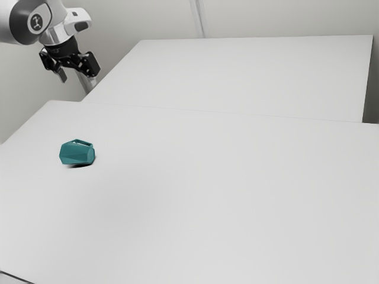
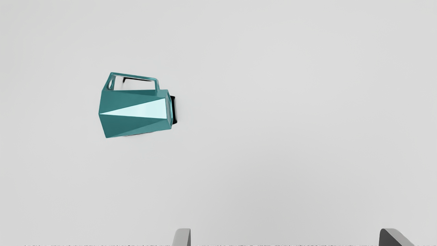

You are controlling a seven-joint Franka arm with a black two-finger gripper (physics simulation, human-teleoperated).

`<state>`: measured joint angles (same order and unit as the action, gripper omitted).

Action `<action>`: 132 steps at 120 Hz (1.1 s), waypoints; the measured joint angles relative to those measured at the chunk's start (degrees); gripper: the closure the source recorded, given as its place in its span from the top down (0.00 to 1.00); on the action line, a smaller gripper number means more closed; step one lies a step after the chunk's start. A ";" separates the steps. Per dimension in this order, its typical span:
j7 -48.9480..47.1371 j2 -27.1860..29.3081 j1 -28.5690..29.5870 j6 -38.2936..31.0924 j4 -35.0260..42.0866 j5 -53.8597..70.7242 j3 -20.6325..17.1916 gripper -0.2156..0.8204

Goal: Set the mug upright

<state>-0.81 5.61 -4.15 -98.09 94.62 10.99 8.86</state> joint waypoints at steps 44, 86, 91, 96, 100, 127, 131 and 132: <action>0.60 1.77 2.05 -0.24 1.90 0.08 1.75 0.79; 4.63 -9.36 31.02 1.58 1.98 -21.27 2.22 0.79; 5.90 -11.87 33.33 1.62 1.24 -24.15 2.27 0.79; 7.25 -14.24 34.11 1.63 0.48 -26.83 2.30 0.79; 8.42 -16.17 34.14 1.64 -0.15 -28.76 2.30 0.79; 16.96 -27.54 38.08 1.83 -5.52 -39.81 2.28 0.79; 18.30 -29.10 39.02 1.93 -6.70 -41.06 2.25 0.79; 18.64 -29.49 39.19 1.96 -7.00 -41.35 2.25 0.79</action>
<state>17.82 -23.88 35.04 -96.14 87.62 -30.36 11.11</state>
